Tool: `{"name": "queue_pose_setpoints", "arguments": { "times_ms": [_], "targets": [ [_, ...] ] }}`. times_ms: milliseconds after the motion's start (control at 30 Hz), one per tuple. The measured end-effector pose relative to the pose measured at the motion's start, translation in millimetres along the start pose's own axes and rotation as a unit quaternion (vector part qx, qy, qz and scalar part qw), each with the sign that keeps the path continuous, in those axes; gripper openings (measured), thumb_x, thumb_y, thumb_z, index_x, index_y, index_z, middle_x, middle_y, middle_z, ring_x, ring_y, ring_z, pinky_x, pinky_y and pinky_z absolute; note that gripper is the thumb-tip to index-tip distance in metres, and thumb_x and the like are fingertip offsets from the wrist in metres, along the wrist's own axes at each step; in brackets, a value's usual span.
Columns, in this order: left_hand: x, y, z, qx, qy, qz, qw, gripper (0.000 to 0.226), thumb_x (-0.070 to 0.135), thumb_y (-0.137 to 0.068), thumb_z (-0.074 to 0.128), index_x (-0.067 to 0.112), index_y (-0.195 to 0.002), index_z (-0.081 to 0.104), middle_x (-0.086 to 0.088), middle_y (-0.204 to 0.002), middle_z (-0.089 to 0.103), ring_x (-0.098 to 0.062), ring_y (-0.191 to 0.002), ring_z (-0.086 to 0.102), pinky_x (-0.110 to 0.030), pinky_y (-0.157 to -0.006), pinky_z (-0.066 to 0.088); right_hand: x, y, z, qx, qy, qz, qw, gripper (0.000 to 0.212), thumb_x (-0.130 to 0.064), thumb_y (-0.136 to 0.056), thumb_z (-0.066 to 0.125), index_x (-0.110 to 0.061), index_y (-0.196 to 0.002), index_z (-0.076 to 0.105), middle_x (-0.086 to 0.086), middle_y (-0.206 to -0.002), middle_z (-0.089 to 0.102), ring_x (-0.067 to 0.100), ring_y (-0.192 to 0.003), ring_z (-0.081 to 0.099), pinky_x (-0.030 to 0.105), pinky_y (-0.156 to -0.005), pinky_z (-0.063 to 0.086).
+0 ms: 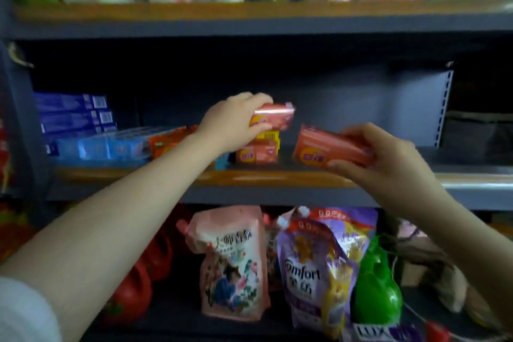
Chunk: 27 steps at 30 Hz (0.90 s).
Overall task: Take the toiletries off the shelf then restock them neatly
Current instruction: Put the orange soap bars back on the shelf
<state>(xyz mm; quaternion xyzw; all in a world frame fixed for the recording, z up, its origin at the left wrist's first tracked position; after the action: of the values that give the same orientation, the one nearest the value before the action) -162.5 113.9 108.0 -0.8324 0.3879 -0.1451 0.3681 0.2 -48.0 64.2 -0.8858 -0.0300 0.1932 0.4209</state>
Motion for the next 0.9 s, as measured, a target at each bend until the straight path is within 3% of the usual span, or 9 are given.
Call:
{"name": "queue_pose_setpoints", "arguments": {
  "times_ms": [100,233,333,467,567,633,700,833,900],
  "targets": [
    [-6.9,-14.4,26.8,-0.119,-0.058,-0.017,0.991,0.040,0.039,-0.084,0.061,0.027,-0.122,0.052,-0.005,-0.116,0.054,-0.028,-0.105,0.054,-0.034,-0.084,0.043,11.7,-28.0,13.4,-0.008,-0.005,0.033,0.999,0.042,-0.032,-0.076,0.073,-0.018,-0.112,0.056,-0.005,-0.090,0.056,0.013,-0.080,0.053,0.020,-0.068,0.035],
    [-18.4,-15.4,51.8,-0.159,-0.005,-0.052,0.986,0.037,0.031,-0.080,0.062,0.026,-0.114,0.053,-0.007,-0.107,0.059,-0.028,-0.094,0.056,-0.033,-0.078,0.047,35.2,-54.5,48.6,-0.064,-0.065,0.108,0.990,0.039,-0.030,-0.075,0.074,-0.016,-0.108,0.059,0.004,-0.094,0.065,0.016,-0.079,0.059,0.027,-0.068,0.044],
    [-22.9,-13.6,54.3,-0.178,0.002,-0.055,0.982,0.038,0.036,-0.082,0.063,0.026,-0.117,0.051,-0.006,-0.102,0.058,-0.025,-0.085,0.056,-0.034,-0.072,0.048,46.5,-67.5,63.2,-0.082,-0.077,0.120,0.986,0.034,-0.030,-0.075,0.075,-0.016,-0.103,0.062,0.002,-0.088,0.065,0.014,-0.073,0.059,0.022,-0.058,0.045],
    [-22.6,-11.1,60.3,-0.207,-0.124,0.002,0.970,0.042,0.042,-0.084,0.061,0.021,-0.120,0.055,-0.005,-0.114,0.054,-0.026,-0.106,0.052,-0.035,-0.083,0.046,47.3,-74.9,76.8,-0.127,-0.092,0.104,0.982,0.029,-0.030,-0.074,0.076,-0.023,-0.098,0.061,-0.005,-0.083,0.063,0.014,-0.076,0.060,0.022,-0.063,0.047],
    [-27.5,-12.4,63.5,-0.225,-0.121,0.009,0.967,0.037,0.035,-0.086,0.061,0.026,-0.122,0.057,-0.004,-0.121,0.057,-0.027,-0.109,0.053,-0.038,-0.087,0.049,41.3,-79.7,88.3,-0.164,-0.058,0.080,0.982,0.034,-0.029,-0.074,0.075,-0.022,-0.105,0.063,-0.004,-0.091,0.063,0.009,-0.078,0.058,0.019,-0.066,0.047],
    [-31.6,-10.2,56.9,-0.216,-0.089,0.010,0.972,0.035,0.033,-0.089,0.057,0.030,-0.124,0.057,-0.002,-0.126,0.058,-0.025,-0.111,0.055,-0.040,-0.090,0.048,34.5,-83.0,95.0,-0.176,-0.035,0.070,0.981,0.033,-0.031,-0.075,0.075,-0.023,-0.104,0.063,-0.004,-0.090,0.062,0.007,-0.074,0.056,0.016,-0.060,0.045],
    [-35.5,-3.9,42.5,-0.165,-0.055,0.009,0.985,0.032,0.031,-0.093,0.051,0.029,-0.125,0.057,0.002,-0.128,0.058,-0.020,-0.113,0.054,-0.038,-0.093,0.046,28.7,-87.2,103.4,-0.180,-0.022,0.066,0.981,0.036,-0.033,-0.076,0.074,-0.021,-0.107,0.062,-0.002,-0.093,0.062,0.012,-0.077,0.056,0.021,-0.057,0.042],
    [-39.8,27.7,26.1,-0.111,-0.078,0.029,0.990,0.036,0.036,-0.096,0.043,0.024,-0.127,0.053,0.004,-0.127,0.055,-0.016,-0.116,0.049,-0.034,-0.096,0.042,18.8,-93.2,122.0,-0.186,0.037,0.053,0.980,0.053,-0.037,-0.078,0.070,-0.016,-0.122,0.051,0.007,-0.116,0.058,0.020,-0.097,0.055,0.024,-0.075,0.039],
    [-41.9,45.1,30.5,-0.096,-0.114,0.040,0.988,0.047,0.047,-0.095,0.029,0.023,-0.128,0.053,0.005,-0.128,0.053,-0.018,-0.121,0.044,-0.034,-0.099,0.037,17.3,-95.3,129.0,-0.216,0.023,0.075,0.973,0.061,-0.039,-0.079,0.069,-0.015,-0.130,0.044,0.007,-0.124,0.055,0.022,-0.101,0.056,0.027,-0.078,0.045]
  ]
}}
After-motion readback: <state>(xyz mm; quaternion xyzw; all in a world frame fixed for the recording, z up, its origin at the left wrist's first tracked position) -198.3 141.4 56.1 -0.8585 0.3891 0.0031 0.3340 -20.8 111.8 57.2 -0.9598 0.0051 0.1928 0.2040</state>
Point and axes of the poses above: each hand's wrist, its own y-axis away from the middle knuckle, its own z-axis out of the palm, x = y × z, the point moved 4 cm from there along -y, towards the middle knuckle
